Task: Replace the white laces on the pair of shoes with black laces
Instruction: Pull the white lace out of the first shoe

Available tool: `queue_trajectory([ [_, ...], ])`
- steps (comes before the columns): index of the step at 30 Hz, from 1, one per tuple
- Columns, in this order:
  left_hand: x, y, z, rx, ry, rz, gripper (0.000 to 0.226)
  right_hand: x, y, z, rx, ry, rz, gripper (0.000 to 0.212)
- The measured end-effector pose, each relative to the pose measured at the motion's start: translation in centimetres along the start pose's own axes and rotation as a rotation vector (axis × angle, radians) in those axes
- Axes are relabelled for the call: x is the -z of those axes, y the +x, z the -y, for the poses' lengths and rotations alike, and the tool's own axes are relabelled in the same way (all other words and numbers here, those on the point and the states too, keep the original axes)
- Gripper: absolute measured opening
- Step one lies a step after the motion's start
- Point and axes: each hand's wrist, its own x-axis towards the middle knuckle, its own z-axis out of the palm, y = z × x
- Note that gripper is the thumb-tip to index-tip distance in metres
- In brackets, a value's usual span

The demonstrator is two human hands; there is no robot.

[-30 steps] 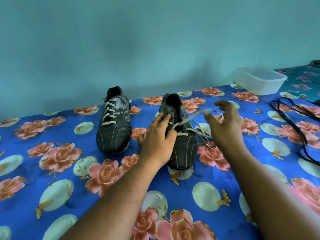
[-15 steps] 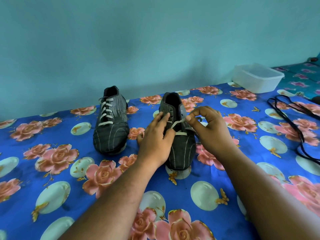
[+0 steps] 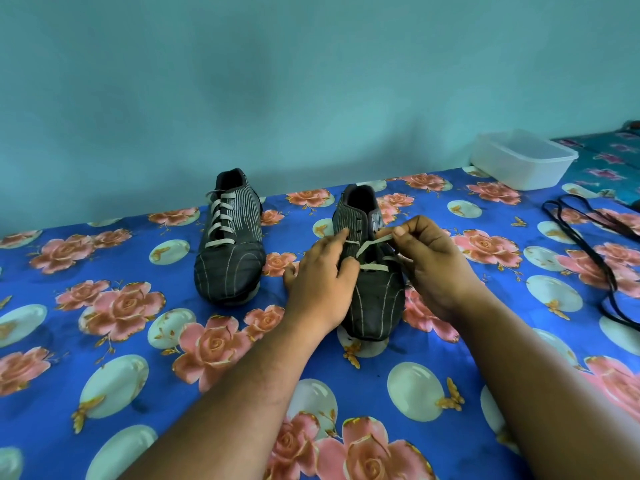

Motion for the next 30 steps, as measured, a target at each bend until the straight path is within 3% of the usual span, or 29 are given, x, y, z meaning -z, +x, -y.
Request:
queue_trajectory([
  [4, -0.1, -0.1, 0.0, -0.009, 0.008, 0.007, 0.053, 0.0, 0.0, 0.0, -0.012, 0.059, 0.009, 0.026],
  [8, -0.1, 0.0, 0.1, 0.015, 0.034, -0.004, 0.053, 0.5, 0.4, 0.4, -0.025, 0.295, -0.091, 0.023],
  [10, -0.1, 0.0, 0.1, 0.014, 0.049, -0.003, 0.052, 0.7, 0.5, 0.6, -0.028, 0.288, -0.126, 0.023],
  [14, 0.0, 0.0, 0.1, -0.012, 0.054, 0.003, 0.060, 1.2, 0.7, 0.5, 0.028, -0.011, -0.394, 0.016],
  [17, 0.1, -0.1, 0.1, -0.086, 0.086, -0.056, 0.063, 2.7, 0.8, 0.6, 0.128, -0.530, -0.592, 0.005],
  [18, 0.0, -0.1, 0.2, -0.121, 0.106, -0.086, 0.060, 3.1, 0.8, 0.5, 0.111, -0.700, -0.595, 0.016],
  [21, -0.2, -0.1, 0.2, -0.218, 0.149, -0.178, 0.050, 3.0, 0.7, 0.2, 0.012, -0.996, -0.447, 0.046],
  [26, 0.0, 0.1, 0.3, -0.305, 0.263, -0.236, 0.038, 1.2, 0.0, -0.4, 0.121, -0.924, 0.039, 0.047],
  [30, -0.1, 0.3, 0.2, -0.324, 0.303, -0.249, 0.029, 1.1, -0.2, -0.7, 0.103, -0.871, 0.091, 0.051],
])
